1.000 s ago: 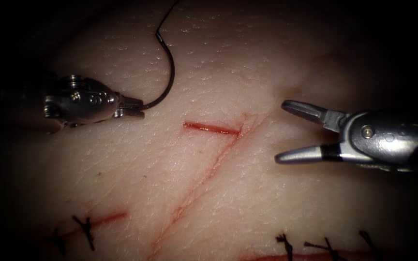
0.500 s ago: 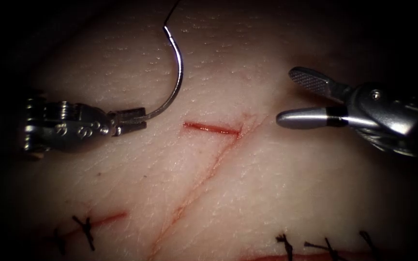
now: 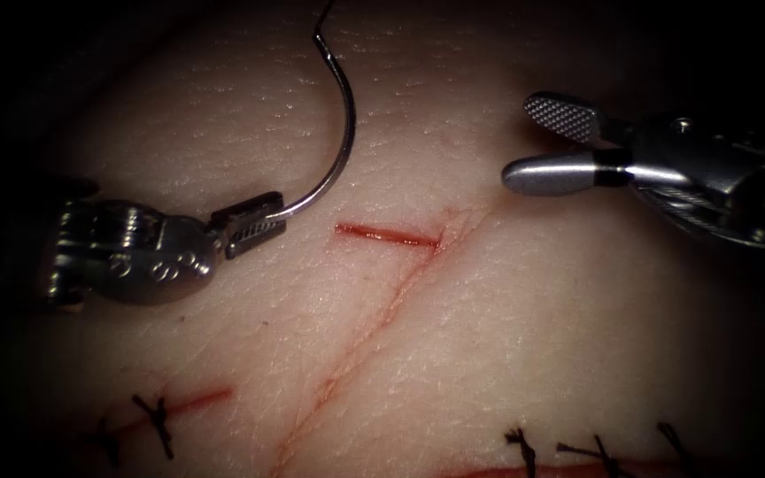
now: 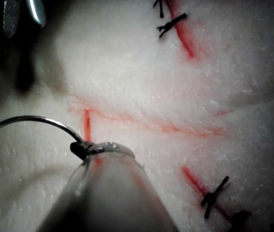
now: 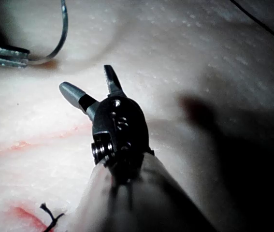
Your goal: Wound Closure
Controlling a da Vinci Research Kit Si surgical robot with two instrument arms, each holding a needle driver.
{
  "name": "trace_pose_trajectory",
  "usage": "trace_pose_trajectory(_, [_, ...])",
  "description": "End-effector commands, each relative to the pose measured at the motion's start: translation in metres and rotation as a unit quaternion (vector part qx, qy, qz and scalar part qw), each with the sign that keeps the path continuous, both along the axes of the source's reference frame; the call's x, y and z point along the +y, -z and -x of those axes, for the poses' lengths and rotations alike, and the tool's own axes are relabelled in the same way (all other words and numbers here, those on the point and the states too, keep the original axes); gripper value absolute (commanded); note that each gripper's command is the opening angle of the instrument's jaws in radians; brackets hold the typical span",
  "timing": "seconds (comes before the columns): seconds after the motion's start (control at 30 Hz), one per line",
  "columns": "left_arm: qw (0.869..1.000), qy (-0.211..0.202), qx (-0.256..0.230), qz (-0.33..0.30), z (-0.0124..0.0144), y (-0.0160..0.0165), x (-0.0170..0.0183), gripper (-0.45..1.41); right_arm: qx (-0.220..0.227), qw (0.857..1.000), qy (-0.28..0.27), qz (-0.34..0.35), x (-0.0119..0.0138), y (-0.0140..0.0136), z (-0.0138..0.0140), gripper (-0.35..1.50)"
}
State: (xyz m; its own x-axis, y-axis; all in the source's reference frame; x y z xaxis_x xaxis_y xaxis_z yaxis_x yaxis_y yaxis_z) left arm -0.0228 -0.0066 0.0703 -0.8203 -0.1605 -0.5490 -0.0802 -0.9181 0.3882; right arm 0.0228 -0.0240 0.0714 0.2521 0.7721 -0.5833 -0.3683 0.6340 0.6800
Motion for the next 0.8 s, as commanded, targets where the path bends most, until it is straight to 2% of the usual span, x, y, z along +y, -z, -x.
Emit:
trace_pose_trajectory(0.03, [1.000,-0.002,0.002,0.007,0.0006,-0.0005,-0.0002,-0.45,-0.004,1.000,0.004,-0.005,-0.0003,-0.0008,-0.0010,1.07])
trace_pose_trajectory(0.1, [1.000,-0.003,0.006,0.029,0.0009,-0.0002,-0.0004,-0.45,-0.011,1.000,0.010,-0.008,-0.0004,-0.0010,-0.0011,0.87])
trace_pose_trajectory(0.13, [0.999,-0.004,0.008,0.037,0.0010,-0.0001,-0.0005,-0.45,-0.013,1.000,0.014,-0.009,-0.0004,-0.0011,-0.0012,0.67])
trace_pose_trajectory(0.27, [0.999,-0.009,0.020,0.049,0.0016,0.0002,-0.0010,-0.45,-0.051,0.999,0.001,-0.004,-0.0004,-0.0013,-0.0017,0.66])
trace_pose_trajectory(0.53, [0.998,-0.009,0.034,0.057,0.0023,0.0001,-0.0017,-0.45,-0.096,0.995,-0.026,-0.001,-0.0004,-0.0012,-0.0040,1.14])
trace_pose_trajectory(0.8, [0.998,-0.002,0.038,0.056,0.0026,0.0003,-0.0019,-0.45,-0.112,0.993,-0.018,0.011,-0.0009,-0.0007,-0.0073,1.16])
